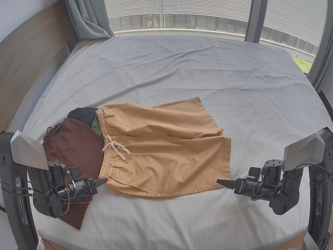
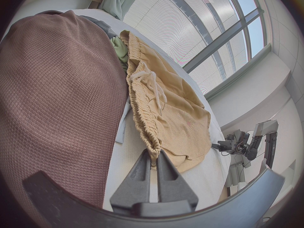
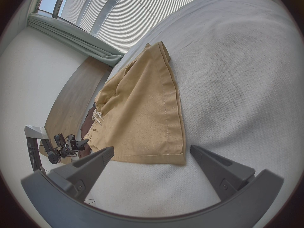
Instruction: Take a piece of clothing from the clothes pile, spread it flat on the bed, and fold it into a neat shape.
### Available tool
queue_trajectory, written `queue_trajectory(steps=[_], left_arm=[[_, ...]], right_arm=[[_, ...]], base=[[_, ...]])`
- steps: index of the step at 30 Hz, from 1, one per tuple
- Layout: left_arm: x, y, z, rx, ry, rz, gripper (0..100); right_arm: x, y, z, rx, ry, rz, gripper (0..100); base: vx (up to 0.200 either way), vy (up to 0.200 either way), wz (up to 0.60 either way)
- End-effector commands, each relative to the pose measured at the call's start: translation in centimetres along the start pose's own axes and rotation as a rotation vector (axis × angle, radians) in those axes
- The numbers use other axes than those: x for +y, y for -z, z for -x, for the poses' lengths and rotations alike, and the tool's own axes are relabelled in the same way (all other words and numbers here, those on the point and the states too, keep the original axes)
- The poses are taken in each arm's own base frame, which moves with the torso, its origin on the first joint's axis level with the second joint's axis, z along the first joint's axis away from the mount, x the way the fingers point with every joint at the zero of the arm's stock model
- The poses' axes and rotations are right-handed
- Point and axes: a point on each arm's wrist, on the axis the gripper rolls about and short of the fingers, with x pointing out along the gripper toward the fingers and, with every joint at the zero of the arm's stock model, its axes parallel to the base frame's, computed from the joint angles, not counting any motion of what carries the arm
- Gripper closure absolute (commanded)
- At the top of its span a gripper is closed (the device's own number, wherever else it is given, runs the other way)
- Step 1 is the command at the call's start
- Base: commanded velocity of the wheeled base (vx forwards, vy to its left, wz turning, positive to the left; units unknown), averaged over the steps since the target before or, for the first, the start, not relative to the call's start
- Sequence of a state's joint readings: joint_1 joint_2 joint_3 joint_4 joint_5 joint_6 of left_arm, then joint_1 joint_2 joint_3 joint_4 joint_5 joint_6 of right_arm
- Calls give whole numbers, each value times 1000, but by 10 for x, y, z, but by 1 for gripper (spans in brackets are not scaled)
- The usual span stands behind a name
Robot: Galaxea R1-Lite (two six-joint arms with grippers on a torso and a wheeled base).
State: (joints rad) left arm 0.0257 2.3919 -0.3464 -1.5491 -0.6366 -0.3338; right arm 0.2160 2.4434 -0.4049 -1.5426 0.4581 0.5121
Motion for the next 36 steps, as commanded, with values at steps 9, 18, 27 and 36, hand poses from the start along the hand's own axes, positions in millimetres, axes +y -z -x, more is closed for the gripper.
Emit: queue_trajectory(steps=[9, 18, 27, 36], left_arm=[[0, -1, 0, -2, 0, -1, 100], [1, 2, 4, 7, -8, -13, 100], [5, 17, 30, 74, 32, -85, 100], [2, 30, 44, 122, 43, -103, 100]], right_arm=[[-3, 1, -4, 2, 2, -6, 100], [3, 3, 9, 16, 13, 0, 100], [19, 9, 33, 50, 10, 97, 100], [15, 23, 47, 118, 46, 130, 100]], base=[[0, 0, 0], [0, 0, 0], [0, 0, 0], [0, 0, 0]])
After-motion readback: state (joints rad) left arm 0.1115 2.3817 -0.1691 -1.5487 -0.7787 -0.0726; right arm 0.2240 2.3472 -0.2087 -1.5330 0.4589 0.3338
